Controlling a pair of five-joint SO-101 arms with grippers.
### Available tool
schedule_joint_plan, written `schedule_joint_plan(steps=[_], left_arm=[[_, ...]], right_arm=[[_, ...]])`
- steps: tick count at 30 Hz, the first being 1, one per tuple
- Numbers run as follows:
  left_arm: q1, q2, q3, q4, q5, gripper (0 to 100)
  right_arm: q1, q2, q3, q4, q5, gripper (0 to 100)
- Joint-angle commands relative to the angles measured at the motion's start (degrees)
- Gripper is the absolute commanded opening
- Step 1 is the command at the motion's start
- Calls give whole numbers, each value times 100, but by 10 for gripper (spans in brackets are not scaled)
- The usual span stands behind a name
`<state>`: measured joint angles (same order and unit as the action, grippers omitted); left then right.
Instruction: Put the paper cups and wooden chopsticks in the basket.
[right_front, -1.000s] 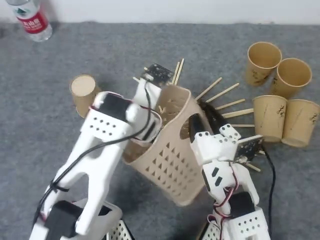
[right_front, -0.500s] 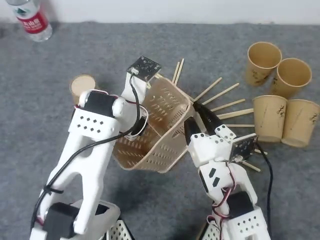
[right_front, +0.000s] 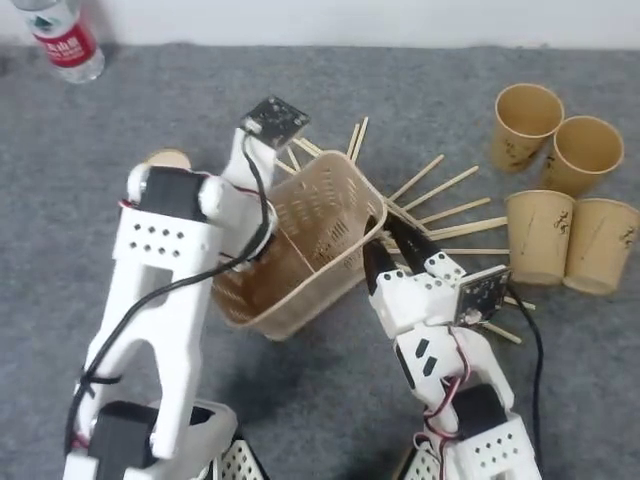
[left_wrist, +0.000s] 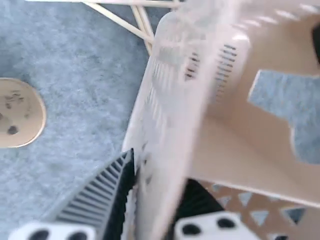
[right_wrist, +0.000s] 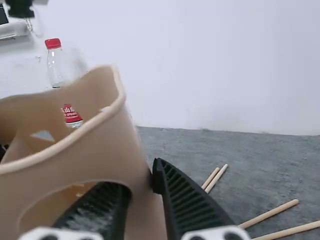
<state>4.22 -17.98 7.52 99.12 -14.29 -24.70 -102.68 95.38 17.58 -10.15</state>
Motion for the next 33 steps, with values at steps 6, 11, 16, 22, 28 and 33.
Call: schedule_joint_plan(steps=[6, 11, 16, 22, 28, 33], left_arm=[[-967, -53, -382, 149, -756, 11], [-1037, -9, -374, 149, -765, 11], [-818, 0, -365, 132, -519, 11], [-527, 0, -356, 97, -255, 11], [-510, 0, 4, -404, -18, 11], [-510, 0, 505, -941, 44, 11]], right_arm=[[48, -127, 105, 585, 70, 299], [-171, -127, 44, 1095, 70, 366], [-752, -127, -325, 2018, 396, 366], [-1262, -127, -870, 2958, 756, 366], [-1349, -127, -1152, 3433, 765, 366], [-2308, -127, -1116, 3662, 853, 365]])
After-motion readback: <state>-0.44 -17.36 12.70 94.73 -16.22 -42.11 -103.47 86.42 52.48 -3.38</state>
